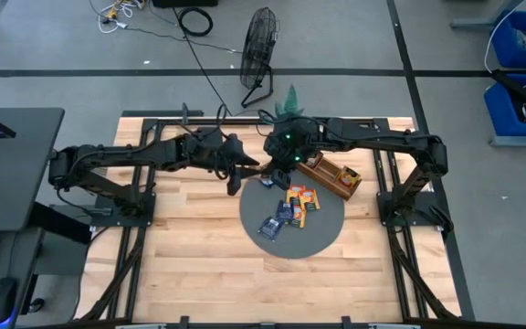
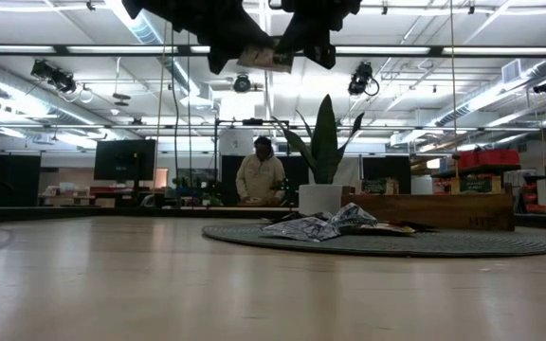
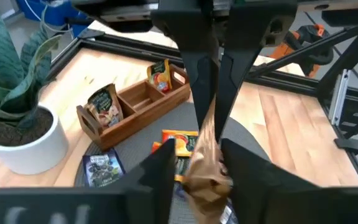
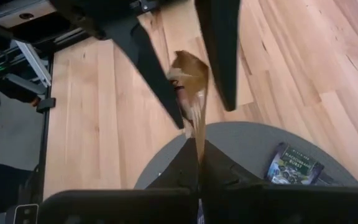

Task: Pick & Place Tea
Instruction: Put the brown tea tag into the wooden organizer

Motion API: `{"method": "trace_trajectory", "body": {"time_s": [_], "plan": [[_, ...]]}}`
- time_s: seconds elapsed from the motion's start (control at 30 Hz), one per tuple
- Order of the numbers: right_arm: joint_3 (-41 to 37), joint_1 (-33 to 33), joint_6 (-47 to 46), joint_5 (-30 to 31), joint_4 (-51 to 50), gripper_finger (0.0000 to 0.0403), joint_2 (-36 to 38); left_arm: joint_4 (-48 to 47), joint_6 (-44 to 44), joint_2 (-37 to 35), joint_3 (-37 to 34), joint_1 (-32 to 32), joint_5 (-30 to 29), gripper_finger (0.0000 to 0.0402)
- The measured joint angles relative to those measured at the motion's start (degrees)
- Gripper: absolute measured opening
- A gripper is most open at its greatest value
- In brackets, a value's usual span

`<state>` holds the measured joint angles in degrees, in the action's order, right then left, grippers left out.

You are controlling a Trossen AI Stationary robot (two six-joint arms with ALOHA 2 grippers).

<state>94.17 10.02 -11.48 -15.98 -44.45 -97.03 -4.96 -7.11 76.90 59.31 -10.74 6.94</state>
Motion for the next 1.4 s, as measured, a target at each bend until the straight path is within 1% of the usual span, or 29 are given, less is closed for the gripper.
{"method": "trace_trajectory", "body": {"time_s": [0.17,0.23,0.33,0.43,0.57,0.7,0.8,0.9,1.03,1.2,1.3,1.4], "plan": [[0.0,0.0,0.0,0.2,-0.2,0.0000,0.0,-0.8,0.2,0.0,0.0,0.1,0.1,0.0038],[0.0,0.0,0.2,0.2,-0.2,0.0000,0.0,-0.8,0.3,0.0,0.0,0.1,0.2,0.0015],[0.0,0.0,0.9,0.0,-0.2,0.0001,0.0,-0.8,0.3,0.0,0.0,0.1,0.2,0.0016],[-0.1,0.0,1.2,-1.2,-0.3,0.0021,0.4,-0.7,0.3,0.0,0.0,0.1,0.2,0.0022],[-0.1,0.0,1.3,-1.6,-0.7,0.0079,3.1,-0.9,0.5,-0.8,0.0,0.1,0.1,0.0012],[-0.1,0.9,-0.3,-0.6,-0.9,0.0143,6.4,1.0,0.9,-1.9,-0.1,0.1,-1.2,0.0011],[-0.1,1.9,-1.4,0.1,1.0,0.0181,9.5,5.8,1.0,-3.1,-0.1,0.1,-3.1,0.0014],[-0.1,2.5,-1.6,1.0,6.1,0.0208,12.4,12.4,1.0,-3.8,-0.1,0.0,-4.4,0.0010],[-0.1,2.7,-3.2,2.8,11.4,0.0224,15.3,20.7,0.3,-4.2,0.0,-0.1,-4.5,0.0011],[-0.1,3.1,-6.0,3.5,13.0,0.0224,16.3,28.9,0.3,-4.3,0.0,-0.1,-4.9,0.0012],[-0.1,3.1,-6.5,3.9,13.1,0.0217,16.3,31.4,0.3,-4.3,0.0,-0.1,-4.9,0.0010],[-0.1,3.1,-6.5,4.0,14.0,0.0210,16.2,31.6,0.3,-4.3,0.0,-0.1,-5.1,0.0012]]}}
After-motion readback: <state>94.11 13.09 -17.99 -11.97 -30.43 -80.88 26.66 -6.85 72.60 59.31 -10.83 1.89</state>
